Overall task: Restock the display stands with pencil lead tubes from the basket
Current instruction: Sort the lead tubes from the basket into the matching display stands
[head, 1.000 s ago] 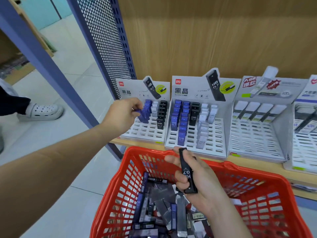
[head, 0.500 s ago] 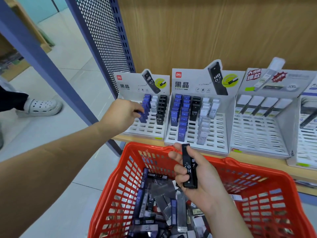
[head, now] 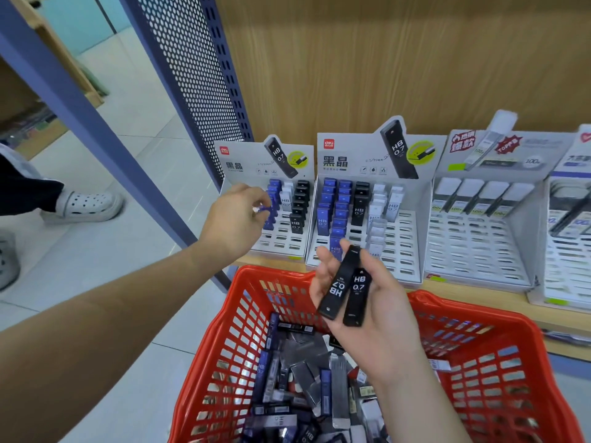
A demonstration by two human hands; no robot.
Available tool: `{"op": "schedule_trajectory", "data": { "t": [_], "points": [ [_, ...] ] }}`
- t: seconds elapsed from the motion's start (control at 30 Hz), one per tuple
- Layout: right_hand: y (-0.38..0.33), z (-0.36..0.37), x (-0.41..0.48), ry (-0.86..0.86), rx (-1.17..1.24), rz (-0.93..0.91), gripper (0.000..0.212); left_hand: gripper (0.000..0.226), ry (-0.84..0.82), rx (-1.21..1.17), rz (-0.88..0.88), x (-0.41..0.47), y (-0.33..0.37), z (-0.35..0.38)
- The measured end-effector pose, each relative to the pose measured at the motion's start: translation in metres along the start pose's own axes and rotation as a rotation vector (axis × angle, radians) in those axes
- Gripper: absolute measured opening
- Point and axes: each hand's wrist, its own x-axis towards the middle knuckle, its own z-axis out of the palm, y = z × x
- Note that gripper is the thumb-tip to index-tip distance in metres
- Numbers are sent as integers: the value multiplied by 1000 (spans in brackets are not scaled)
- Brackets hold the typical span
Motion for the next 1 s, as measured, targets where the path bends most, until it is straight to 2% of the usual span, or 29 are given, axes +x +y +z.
{"op": "schedule_trajectory", "data": {
  "t": [0.07,0.13,0.17,0.27,0.33,0.4,0.47,0.53,0.6,0.7,0.83,1.0],
  "points": [
    [-3,9,-5,-17,34,-44,32,5,-118,-214,-76,-16,28,-19],
    [-5,17,-9,-5,59,-97,27,15,-293,-475,-137,-40,61,-37],
    [-7,20,-11,-3,82,-121,27,20,-342,-505,-105,-53,74,-44],
    [-4,32,-21,-28,132,-171,34,29,-352,-380,65,-90,102,-61],
    [0,40,-31,-41,98,-168,30,34,-350,-264,109,-106,113,-69],
    [4,48,-44,-38,42,-180,30,36,-332,-218,73,-116,124,-75],
    [5,56,-54,-40,-24,-210,36,30,-333,-352,-11,-123,131,-80],
    [2,63,-63,-61,-130,-256,46,19,-395,-590,-118,-129,135,-91],
    [-6,71,-76,-96,-388,-318,49,16,-432,-801,-193,-135,134,-104],
    [-27,80,-100,-136,-804,-424,17,12,-399,-1016,-232,-139,133,-124],
    [-45,95,-120,-132,-1090,-502,9,12,-342,-1063,-178,-138,140,-136],
    [-39,114,-116,-138,-1261,-579,18,22,-290,-941,-80,-133,142,-131]
  ]
}}
